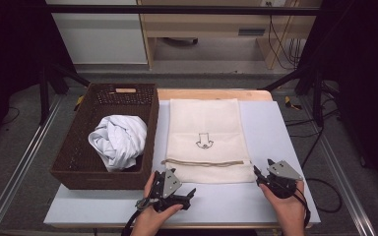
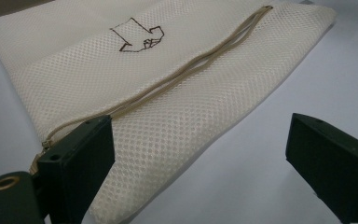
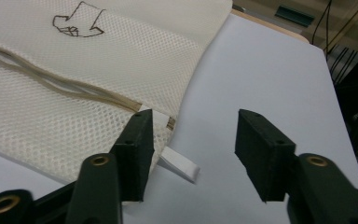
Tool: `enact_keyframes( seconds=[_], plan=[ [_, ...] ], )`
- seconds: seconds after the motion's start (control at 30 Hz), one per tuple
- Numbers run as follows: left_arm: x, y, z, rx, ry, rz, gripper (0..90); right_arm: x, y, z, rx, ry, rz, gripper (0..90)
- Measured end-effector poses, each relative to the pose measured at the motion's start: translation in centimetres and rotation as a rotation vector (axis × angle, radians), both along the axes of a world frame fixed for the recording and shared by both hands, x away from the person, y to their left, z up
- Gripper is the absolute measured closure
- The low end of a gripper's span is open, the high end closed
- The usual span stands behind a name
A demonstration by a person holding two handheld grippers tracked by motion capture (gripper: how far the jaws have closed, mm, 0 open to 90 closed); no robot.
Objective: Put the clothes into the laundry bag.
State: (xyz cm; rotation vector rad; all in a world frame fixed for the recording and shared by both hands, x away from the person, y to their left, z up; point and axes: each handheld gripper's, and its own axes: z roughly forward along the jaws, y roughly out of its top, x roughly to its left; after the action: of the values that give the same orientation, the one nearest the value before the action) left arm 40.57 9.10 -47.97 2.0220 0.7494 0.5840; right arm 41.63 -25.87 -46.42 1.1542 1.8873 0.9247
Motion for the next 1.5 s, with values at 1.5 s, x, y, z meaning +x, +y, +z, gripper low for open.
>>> enact_keyframes(
  seconds=[1.5],
  plan=[
    [0.1, -0.2, -0.4, 0.09, 0.027, 0.011, 40.8, 7.3, 11.8, 1.8, -0.367, 0.237, 0.636, 80.1]
  ],
)
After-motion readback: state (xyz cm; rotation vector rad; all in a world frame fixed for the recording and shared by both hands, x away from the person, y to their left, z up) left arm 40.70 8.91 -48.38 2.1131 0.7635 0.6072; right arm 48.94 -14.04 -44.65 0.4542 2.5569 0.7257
